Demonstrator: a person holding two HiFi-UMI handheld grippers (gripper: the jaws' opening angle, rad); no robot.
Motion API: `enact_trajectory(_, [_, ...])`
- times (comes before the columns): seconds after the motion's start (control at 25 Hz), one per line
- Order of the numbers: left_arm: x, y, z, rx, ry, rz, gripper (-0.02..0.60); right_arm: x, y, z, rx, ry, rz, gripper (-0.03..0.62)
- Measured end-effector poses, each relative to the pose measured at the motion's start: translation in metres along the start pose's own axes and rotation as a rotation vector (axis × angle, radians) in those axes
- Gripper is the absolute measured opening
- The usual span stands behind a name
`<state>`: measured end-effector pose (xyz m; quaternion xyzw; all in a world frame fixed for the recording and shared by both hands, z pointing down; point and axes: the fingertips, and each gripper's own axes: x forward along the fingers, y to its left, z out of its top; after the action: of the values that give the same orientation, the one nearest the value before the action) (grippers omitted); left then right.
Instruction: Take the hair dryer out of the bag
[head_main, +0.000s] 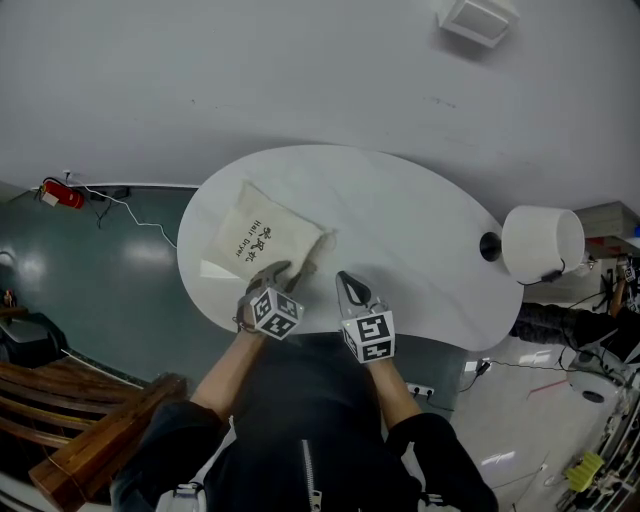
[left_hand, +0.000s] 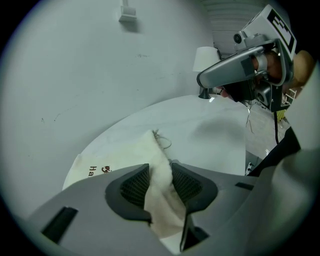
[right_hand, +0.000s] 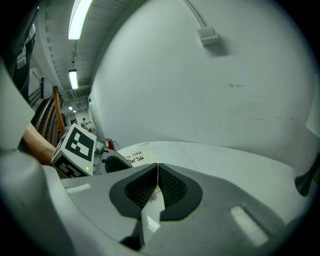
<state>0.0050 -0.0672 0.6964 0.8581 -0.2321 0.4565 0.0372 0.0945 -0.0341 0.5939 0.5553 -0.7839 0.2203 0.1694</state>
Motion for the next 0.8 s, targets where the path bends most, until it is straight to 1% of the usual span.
enact_trajectory(0.16, [0.000, 0.006, -0.003, -0.016, 0.008, 0.009, 0.097, 0.003, 0.001, 0.002, -0.003, -0.002, 0.009, 0.005])
enact_trajectory(0.32, [-0.005, 0.013, -0.004, -0.063, -0.009, 0.011, 0.068, 0.006, 0.004, 0.001, -0.008, 0.004, 0.021, 0.005])
enact_trajectory(0.64, [-0.017, 0.029, 0.006, -0.161, -0.061, -0.004, 0.057, 0.017, 0.011, -0.001, -0.022, 0.020, 0.055, 0.005])
enact_trajectory(0.8, [-0.024, 0.036, 0.010, -0.202, -0.074, -0.020, 0.053, 0.027, 0.017, -0.002, -0.043, 0.034, 0.078, 0.005])
